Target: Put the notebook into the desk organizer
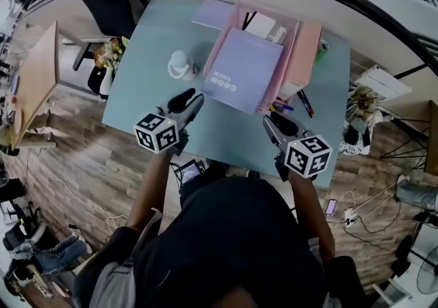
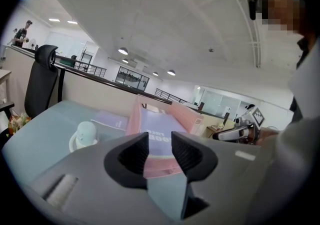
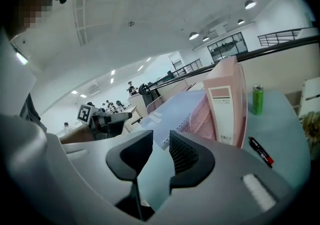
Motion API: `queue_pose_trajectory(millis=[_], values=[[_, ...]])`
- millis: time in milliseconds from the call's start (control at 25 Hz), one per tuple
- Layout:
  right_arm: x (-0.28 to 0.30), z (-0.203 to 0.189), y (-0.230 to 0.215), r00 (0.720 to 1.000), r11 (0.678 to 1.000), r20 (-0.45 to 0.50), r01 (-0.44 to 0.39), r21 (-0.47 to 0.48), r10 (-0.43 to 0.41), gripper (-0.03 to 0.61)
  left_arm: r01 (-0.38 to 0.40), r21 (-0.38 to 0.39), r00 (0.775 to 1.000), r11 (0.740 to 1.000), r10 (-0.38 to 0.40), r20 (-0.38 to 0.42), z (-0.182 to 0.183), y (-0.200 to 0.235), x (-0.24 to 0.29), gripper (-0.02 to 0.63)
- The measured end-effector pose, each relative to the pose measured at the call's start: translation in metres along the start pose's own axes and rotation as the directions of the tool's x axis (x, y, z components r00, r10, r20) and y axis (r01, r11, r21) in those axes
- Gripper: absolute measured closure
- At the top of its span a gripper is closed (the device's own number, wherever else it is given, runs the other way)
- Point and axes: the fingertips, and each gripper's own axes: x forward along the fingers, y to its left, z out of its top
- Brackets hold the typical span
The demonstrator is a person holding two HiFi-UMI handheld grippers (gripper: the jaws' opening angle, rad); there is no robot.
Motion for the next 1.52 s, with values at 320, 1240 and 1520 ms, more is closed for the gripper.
queue_pose_trajectory(millis=[320, 1240, 1520], values=[[0.026, -0.007, -0.018, 0.999, 0.981, 0.036, 0.022, 0.193, -0.029, 0.431, 0.076, -0.092, 0.994, 0.993, -0.082, -0.066, -0.009, 0.024, 0.034, 0.41], [0.056, -0.008, -0.014, 0.995, 0.971, 0.018, 0.093, 0.22, -0.099, 0.486, 0.14, -0.062, 0.978, 0.988, -0.148, -0.15, -0.024, 0.013, 0.051, 0.465], [0.043, -0.008, 0.001, 0.997, 0.992, -0.006, 0.077, 0.099, -0.077, 0.488, 0.087, 0.058, 0.987, 0.995, -0.078, -0.14, -0.023, -0.008, 0.03, 0.469]])
